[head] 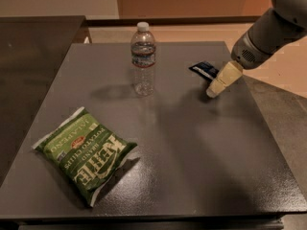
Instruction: Move rxbar blueberry near green jalapeno chip bag
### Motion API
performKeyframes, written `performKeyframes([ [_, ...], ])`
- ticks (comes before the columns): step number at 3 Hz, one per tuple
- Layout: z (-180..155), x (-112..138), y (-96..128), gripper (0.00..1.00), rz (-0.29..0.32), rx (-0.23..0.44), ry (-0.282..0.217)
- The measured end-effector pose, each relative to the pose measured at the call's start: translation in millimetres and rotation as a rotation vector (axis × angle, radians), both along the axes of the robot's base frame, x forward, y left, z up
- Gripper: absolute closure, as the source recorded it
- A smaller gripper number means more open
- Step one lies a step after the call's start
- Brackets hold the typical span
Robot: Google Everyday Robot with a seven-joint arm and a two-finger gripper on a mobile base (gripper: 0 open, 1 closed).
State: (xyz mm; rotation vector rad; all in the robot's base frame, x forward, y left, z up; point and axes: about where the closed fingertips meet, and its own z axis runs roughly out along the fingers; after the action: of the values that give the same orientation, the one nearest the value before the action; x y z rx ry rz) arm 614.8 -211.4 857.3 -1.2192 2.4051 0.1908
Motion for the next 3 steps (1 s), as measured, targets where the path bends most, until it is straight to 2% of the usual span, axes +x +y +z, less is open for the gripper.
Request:
performKeyframes([
  [2, -21, 22, 10, 0.00, -0.012, 0.027, 0.046],
  [3, -25, 28, 12, 0.15, -0.012, 0.034, 0.061],
])
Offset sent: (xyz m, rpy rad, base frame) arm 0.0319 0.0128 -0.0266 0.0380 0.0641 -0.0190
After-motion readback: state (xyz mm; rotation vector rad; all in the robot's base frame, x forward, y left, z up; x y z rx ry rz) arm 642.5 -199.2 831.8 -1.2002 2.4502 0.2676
